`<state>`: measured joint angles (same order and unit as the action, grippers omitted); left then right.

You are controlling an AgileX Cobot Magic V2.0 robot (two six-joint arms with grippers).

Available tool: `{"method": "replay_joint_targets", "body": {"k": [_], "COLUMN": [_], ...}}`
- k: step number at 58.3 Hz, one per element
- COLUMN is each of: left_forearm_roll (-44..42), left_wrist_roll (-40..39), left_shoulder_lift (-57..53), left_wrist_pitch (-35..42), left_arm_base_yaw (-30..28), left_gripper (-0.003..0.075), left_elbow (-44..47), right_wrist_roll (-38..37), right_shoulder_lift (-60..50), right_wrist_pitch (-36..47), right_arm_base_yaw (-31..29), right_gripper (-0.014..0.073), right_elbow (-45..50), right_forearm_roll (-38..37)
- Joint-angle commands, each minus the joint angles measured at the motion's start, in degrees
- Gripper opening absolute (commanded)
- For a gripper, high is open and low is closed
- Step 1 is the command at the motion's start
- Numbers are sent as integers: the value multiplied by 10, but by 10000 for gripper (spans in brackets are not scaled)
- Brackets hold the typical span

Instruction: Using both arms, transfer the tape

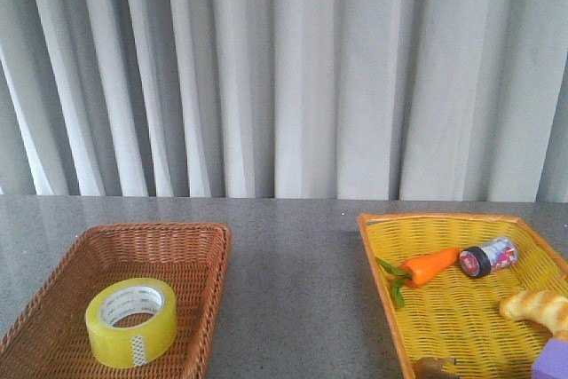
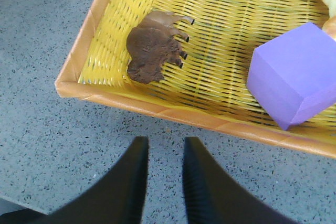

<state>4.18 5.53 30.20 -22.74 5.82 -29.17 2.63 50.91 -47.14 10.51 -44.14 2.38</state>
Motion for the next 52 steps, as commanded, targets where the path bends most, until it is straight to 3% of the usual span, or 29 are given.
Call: {"method": "replay_joint_targets", "body": {"k": [1, 6, 42, 52], "left_forearm_roll": [7, 7, 7, -13], "left_wrist_roll": [-5, -5, -5, -4], "left_shoulder_lift": [2, 2, -4, -94], "left_wrist_pitch": [41, 40, 39, 117], "left_arm_base_yaw": [0, 0, 0, -4], "left_gripper": [2, -7, -6, -6], "left_elbow": [-15, -15, -12, 77], "right_wrist_roll": [9, 9, 9, 9], "right_shoulder_lift": [-7, -7, -7, -7], "right_wrist_pitch": [29, 29, 34, 27], "right_arm_base_yaw": [-4, -4, -4, -4], "right_gripper": [50, -15, -7, -7], "right_elbow": [-14, -14, -14, -14], "right_forearm_roll": [2, 2, 2, 2]}}
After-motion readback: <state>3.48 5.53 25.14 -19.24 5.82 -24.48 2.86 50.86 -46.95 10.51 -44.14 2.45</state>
